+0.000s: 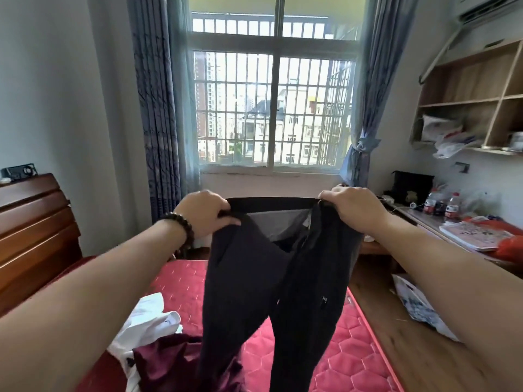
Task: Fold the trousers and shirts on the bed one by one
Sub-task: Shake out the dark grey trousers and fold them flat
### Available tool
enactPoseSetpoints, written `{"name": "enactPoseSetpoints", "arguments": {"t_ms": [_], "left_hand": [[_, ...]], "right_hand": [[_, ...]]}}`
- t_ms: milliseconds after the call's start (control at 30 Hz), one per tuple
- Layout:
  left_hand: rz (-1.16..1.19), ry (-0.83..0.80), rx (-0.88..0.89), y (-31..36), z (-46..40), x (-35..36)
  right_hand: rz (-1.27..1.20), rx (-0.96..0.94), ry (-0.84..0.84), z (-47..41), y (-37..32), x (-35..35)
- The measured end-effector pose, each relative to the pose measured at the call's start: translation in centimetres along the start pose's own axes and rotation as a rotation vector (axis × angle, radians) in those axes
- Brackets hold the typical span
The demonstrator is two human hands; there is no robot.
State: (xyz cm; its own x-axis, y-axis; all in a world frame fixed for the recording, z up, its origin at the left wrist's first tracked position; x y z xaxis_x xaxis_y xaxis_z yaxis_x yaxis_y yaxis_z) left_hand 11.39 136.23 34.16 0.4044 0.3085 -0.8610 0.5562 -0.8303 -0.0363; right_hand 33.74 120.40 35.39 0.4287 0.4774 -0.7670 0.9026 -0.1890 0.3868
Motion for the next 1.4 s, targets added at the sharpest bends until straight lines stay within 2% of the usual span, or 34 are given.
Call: {"name": "enactPoseSetpoints", "arguments": {"t_ms": [67,233,333,533,667,733,833,1033,1200,1400], "left_hand": [[-0.018,0.031,0.016,0.8,-1.5,-2.0],[0.164,0.114,0.011,2.3,-4.3,-6.0],[0.306,0.158,0.014,3.1,-5.2,-7.6],[0.38,0.272,0.001,3.7,-5.7,-9.9],[0.424,0.339,-0.049,2.3,-5.3,-11.5],[0.387,0.335,-0.059,1.4,-5.4,-12.1],[0.32,0.33,-0.086,-0.7,-5.2,-12.5],[0.334,0.206,-0.191,-6.0,-2.5,-11.6],[0.454,0.089,-0.205,-8.4,0.6,-9.8],[0.722,0.047,-0.314,-10.5,3.2,-8.0]], "right_hand": [[-0.028,0.007,0.045,1.1,0.6,0.2],[-0.201,0.013,0.057,2.9,1.3,0.9],[-0.306,0.075,0.015,3.5,1.8,1.8],[-0.521,0.182,-0.091,4.3,1.5,4.4],[-0.513,0.184,-0.196,5.1,0.9,7.1],[-0.596,0.207,-0.185,5.5,0.3,8.2],[-0.788,0.295,-0.078,5.4,0.2,8.4],[-0.795,0.366,0.128,3.8,2.2,5.7],[-0.687,0.279,0.054,2.9,3.3,3.6],[-0.769,0.196,-0.093,2.8,4.0,2.9]]}}
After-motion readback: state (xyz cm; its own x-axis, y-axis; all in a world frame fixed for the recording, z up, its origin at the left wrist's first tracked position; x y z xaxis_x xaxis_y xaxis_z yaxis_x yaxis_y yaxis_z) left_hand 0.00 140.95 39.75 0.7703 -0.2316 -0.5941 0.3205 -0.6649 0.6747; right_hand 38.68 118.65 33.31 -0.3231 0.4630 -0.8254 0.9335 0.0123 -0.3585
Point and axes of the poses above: each hand's wrist, its own z-axis away from the middle knuckle, its own x-axis out of the palm, y = z × x, the point moved 8 cm from there along -z, towards the middle knuckle, and after that the axes turned 8 degrees about -x, right-handed, at the moved point
